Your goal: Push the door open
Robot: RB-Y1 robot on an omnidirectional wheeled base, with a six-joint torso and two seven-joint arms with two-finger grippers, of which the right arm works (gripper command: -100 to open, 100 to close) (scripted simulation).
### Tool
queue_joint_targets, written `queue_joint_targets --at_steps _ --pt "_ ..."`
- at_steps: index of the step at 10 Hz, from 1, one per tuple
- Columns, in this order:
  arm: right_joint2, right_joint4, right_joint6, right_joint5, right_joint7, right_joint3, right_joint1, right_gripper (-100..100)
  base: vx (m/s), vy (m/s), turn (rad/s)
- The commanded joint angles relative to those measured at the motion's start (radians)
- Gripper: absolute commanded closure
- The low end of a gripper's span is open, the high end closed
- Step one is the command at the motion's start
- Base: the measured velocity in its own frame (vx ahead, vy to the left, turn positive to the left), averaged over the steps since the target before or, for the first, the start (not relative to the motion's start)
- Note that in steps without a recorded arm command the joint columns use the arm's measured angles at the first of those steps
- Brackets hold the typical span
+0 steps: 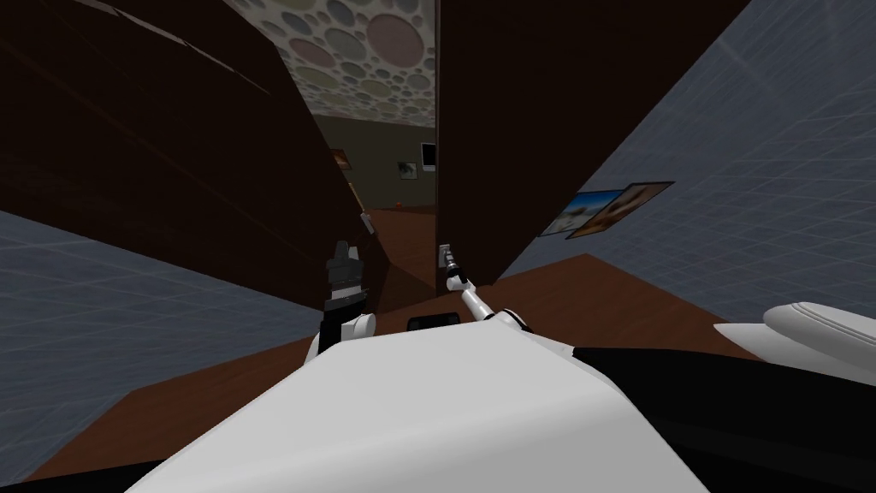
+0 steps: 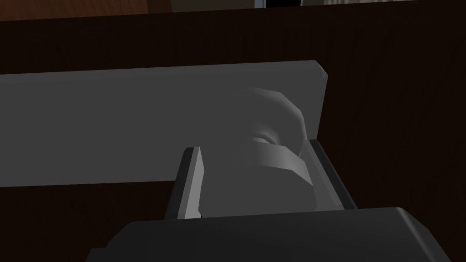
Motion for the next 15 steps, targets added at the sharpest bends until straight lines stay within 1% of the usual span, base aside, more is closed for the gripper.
queue_joint_targets --at_steps 1,3,6,7,8,10,12,15 --pt "-0.015 -0.007 -0.008 -0.002 0.005 -0.025 -0.004 100 0.175 0.089 -0.028" --pt "-0.026 0.0 -0.01 -0.004 0.01 -0.05 -0.008 100 0.215 0.081 -0.06" --pt "-0.035 0.007 -0.012 -0.007 0.015 -0.078 -0.012 100 0.149 0.105 -0.051" --pt "-0.038 0.01 -0.013 -0.008 0.018 -0.093 -0.014 100 0.145 0.108 -0.044" --pt "-0.04 0.012 -0.013 -0.009 0.02 -0.101 -0.016 100 0.103 0.105 -0.062" --pt "-0.045 0.02 -0.015 -0.012 0.026 -0.131 -0.02 100 0.145 0.12 -0.081" --pt "-0.047 0.024 -0.017 -0.014 0.029 -0.147 -0.023 100 0.154 0.096 -0.06" --pt "-0.049 0.035 -0.02 -0.018 0.038 -0.193 -0.03 100 0.169 0.131 -0.082"
